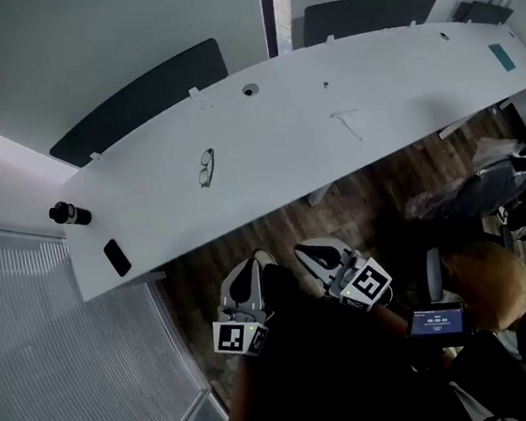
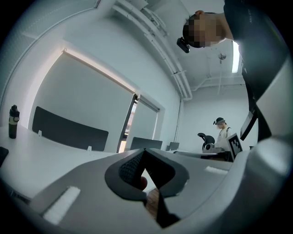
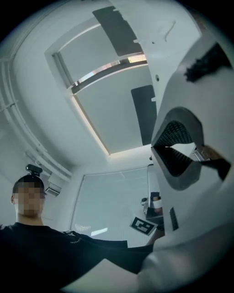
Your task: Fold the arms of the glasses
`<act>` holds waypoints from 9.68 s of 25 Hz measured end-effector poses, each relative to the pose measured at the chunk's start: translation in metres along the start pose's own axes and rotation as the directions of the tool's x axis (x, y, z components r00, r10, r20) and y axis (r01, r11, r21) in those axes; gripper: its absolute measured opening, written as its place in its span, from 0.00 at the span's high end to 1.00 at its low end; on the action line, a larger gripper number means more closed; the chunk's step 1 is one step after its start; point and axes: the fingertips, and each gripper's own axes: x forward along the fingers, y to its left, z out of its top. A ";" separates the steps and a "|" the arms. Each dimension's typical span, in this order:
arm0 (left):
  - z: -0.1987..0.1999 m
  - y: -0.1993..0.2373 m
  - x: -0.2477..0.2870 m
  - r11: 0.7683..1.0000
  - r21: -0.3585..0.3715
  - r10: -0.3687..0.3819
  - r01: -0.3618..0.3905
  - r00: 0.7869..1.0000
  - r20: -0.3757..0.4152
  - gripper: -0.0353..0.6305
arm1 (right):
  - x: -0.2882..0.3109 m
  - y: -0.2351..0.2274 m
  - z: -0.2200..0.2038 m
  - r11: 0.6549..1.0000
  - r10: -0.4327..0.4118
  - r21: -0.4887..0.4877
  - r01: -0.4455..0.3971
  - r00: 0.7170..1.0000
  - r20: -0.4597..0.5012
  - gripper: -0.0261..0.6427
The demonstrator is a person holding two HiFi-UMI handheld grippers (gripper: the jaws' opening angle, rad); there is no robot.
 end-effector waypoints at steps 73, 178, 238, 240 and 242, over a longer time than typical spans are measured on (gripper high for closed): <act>-0.096 0.351 0.210 0.971 0.056 0.223 -0.232 0.797 -0.560 0.91 | 0.249 -0.236 0.035 0.995 -0.073 0.056 0.079 0.992 -0.106 0.95; -0.020 0.285 0.225 0.823 -0.562 -0.305 0.079 0.897 -0.321 0.91 | 0.276 -0.194 -0.038 0.765 -0.113 0.640 0.066 0.993 0.034 0.95; -0.018 0.284 0.210 0.755 -0.653 -0.268 0.064 0.938 -0.218 0.91 | 0.291 -0.186 -0.038 0.706 -0.033 0.708 -0.033 0.996 0.079 0.92; -0.017 0.286 0.210 0.743 -0.667 -0.261 0.057 0.942 -0.210 0.91 | 0.290 -0.188 -0.039 0.707 -0.038 0.707 -0.029 0.996 0.080 0.92; -0.018 0.288 0.209 0.737 -0.675 -0.254 0.051 0.945 -0.206 0.91 | 0.289 -0.188 -0.039 0.712 -0.037 0.702 -0.027 0.996 0.076 0.92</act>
